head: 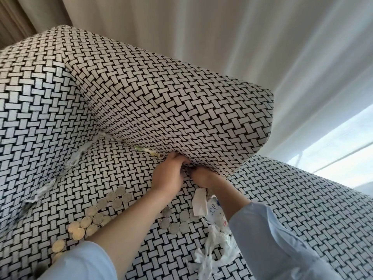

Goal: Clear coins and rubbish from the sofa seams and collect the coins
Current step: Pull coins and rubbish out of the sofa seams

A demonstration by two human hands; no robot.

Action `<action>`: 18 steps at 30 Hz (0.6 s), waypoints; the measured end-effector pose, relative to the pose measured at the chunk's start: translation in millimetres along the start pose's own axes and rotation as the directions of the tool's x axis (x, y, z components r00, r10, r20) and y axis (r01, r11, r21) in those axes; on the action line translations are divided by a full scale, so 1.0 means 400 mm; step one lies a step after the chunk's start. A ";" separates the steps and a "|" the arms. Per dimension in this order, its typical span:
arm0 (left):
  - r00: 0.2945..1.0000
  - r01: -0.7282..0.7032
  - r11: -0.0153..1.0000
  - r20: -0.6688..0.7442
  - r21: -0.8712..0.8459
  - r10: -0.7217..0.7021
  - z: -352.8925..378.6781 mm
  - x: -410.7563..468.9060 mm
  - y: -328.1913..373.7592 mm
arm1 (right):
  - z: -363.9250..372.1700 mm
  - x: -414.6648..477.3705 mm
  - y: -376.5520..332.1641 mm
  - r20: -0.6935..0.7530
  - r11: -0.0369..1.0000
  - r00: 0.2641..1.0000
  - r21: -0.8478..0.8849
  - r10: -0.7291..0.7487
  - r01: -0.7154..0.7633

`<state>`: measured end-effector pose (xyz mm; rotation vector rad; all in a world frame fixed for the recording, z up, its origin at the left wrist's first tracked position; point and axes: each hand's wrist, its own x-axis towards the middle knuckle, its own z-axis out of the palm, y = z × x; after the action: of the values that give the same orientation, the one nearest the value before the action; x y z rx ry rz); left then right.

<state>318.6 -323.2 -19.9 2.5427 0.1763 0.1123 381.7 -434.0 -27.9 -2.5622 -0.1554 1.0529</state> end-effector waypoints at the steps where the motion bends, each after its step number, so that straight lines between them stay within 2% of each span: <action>1: 0.999 -0.026 0.999 -0.032 0.022 0.027 0.003 -0.002 -0.007 | 0.008 0.006 -0.001 -0.042 0.999 0.999 -0.010 0.031 -0.031; 4: 0.997 -0.042 0.993 -0.063 0.107 0.049 0.009 -0.002 -0.029 | 0.030 0.013 0.019 -0.135 0.998 0.990 0.055 0.043 -0.036; 9: 0.998 -0.062 0.976 0.006 0.209 0.063 0.026 -0.002 -0.048 | 0.052 -0.002 0.049 -0.247 0.983 0.969 0.180 0.015 0.031; 18: 0.992 -0.037 0.977 0.127 0.209 0.010 0.032 0.012 -0.057 | 0.083 -0.021 0.058 -0.390 0.872 0.920 0.463 0.041 0.158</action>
<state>322.3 -310.8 -42.9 2.7541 0.1142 -0.0615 351.7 -447.9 -52.8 -2.2177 0.1242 0.4553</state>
